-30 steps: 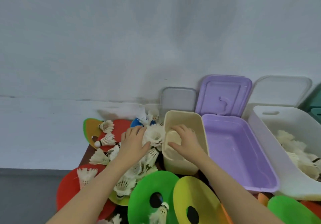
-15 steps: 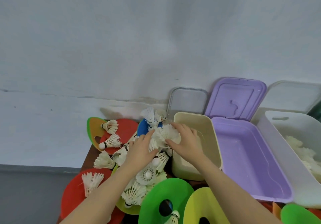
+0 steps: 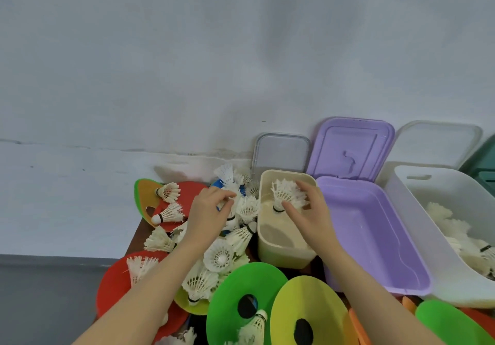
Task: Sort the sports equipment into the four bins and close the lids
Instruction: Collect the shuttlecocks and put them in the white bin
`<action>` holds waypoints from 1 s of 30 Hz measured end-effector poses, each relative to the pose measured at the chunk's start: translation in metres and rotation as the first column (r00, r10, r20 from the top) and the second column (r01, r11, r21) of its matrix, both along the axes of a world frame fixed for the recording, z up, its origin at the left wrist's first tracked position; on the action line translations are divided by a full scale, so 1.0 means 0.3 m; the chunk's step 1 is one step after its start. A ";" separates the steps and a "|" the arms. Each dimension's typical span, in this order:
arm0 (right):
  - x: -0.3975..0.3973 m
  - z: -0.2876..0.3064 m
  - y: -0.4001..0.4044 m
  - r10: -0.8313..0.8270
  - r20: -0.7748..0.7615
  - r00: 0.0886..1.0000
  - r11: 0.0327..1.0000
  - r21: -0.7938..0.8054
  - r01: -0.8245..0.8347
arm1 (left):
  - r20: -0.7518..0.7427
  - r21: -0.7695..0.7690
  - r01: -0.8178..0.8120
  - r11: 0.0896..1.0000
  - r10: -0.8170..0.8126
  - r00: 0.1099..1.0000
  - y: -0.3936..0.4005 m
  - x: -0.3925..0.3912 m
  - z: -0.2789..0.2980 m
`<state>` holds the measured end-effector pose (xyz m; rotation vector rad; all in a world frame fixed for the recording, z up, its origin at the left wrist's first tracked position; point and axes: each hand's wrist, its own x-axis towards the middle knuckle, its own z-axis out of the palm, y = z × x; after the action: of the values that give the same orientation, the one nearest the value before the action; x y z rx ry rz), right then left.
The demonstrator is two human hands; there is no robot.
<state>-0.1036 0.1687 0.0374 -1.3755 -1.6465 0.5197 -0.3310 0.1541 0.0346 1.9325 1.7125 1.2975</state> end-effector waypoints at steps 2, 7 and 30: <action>0.057 0.001 -0.012 -0.002 0.010 1.000 1.000 0.003 0.002 | -0.013 0.076 0.011 0.997 -0.010 1.000 0.011 0.040 0.039; 0.259 0.021 -0.033 0.007 -0.002 1.000 1.000 0.030 -0.007 | -0.010 0.182 0.038 0.983 -0.037 0.999 0.053 0.253 0.123; 1.362 -0.026 0.220 -0.333 0.221 0.917 0.926 -0.105 0.361 | 0.058 -0.123 0.403 0.907 -0.399 0.915 0.396 1.557 0.164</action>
<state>0.3049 0.2347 0.0297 -1.8338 -1.4910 0.3010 0.1361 0.2728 0.0838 2.0328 1.2554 1.0264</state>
